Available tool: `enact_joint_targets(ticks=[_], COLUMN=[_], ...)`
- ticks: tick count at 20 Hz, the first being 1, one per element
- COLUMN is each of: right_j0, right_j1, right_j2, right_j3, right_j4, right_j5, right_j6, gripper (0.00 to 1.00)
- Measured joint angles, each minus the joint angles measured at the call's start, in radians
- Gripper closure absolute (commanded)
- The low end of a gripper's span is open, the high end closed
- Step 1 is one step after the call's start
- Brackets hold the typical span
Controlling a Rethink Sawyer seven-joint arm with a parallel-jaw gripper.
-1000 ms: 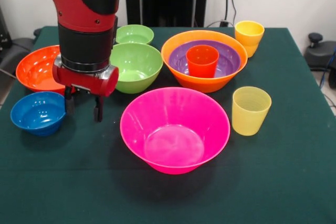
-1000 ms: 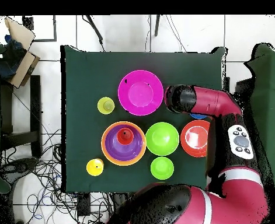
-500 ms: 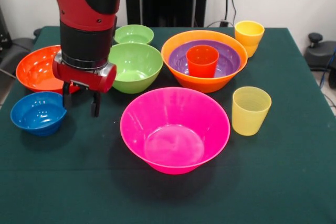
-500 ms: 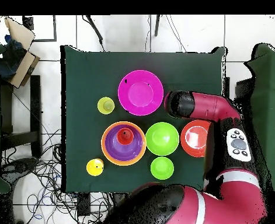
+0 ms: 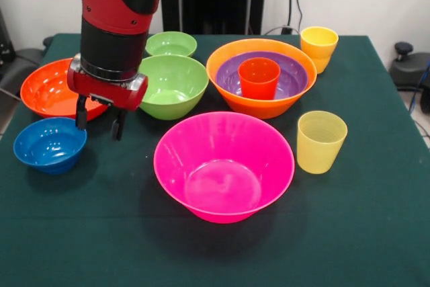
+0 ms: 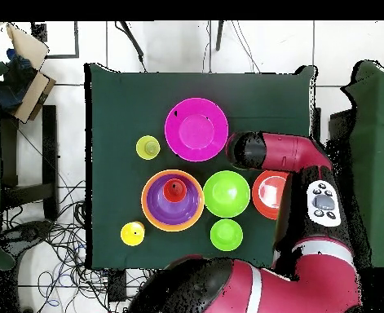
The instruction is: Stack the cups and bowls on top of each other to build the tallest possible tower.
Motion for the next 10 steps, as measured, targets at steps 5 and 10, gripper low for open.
enact_joint_targets(ticks=[5,10], right_j0=[0.006,0.009], right_j1=[0.0,0.001], right_j2=[-0.024,-0.049], right_j3=[0.01,0.027], right_j4=[0.0,0.0], right_j5=[-0.044,-0.108], right_j6=[0.0,0.0], gripper=[0.0,0.0])
